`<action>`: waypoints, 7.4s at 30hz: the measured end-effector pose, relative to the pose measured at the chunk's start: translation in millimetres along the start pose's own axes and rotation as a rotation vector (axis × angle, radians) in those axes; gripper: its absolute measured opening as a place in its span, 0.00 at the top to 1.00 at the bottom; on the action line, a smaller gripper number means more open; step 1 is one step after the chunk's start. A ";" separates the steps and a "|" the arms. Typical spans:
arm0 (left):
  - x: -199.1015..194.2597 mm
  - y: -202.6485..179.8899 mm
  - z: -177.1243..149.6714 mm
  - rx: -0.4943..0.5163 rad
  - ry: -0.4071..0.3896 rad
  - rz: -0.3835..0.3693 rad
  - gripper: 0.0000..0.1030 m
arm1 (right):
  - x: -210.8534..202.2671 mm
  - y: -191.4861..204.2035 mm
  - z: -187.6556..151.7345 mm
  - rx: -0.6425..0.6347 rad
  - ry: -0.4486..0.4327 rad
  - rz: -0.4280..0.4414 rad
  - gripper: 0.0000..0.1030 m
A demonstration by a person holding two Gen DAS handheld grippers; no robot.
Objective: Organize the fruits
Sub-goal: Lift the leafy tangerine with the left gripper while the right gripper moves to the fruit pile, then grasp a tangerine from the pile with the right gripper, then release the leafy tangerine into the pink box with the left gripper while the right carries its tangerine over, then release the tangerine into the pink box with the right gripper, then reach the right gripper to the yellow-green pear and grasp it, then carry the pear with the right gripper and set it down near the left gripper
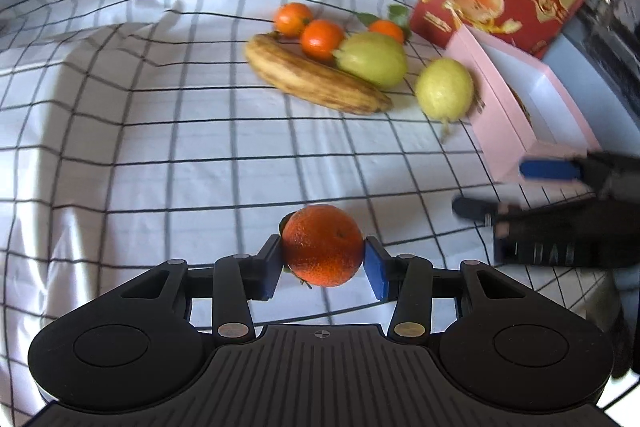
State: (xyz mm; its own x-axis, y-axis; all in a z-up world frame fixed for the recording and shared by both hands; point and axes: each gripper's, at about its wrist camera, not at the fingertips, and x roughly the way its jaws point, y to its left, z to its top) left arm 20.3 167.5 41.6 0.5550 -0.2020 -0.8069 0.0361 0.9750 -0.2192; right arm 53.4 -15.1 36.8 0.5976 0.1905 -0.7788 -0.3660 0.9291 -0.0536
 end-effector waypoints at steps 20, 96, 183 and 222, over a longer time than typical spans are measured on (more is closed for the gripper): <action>-11.3 52.4 -1.9 -0.130 -0.014 -0.022 0.53 | 104.7 -16.0 180.2 0.111 -0.021 0.024 0.29; 6.5 -128.9 60.8 0.046 -0.124 -0.184 0.54 | -35.9 -207.6 -26.7 0.139 -0.223 -0.137 0.60; -22.4 -9.3 -2.7 -0.206 -0.090 -0.012 0.54 | 21.5 -29.9 31.7 -0.078 0.065 0.436 0.41; -2.7 -121.3 1.0 0.337 -0.134 0.037 0.54 | -31.1 -71.4 -72.5 0.052 -0.119 0.118 0.25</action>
State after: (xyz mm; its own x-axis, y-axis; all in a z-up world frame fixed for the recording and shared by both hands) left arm 15.2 49.9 70.9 0.6645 -0.1734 -0.7269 0.2731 0.9618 0.0202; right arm 9.2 -110.3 19.5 0.6343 0.3327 -0.6978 -0.4032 0.9125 0.0685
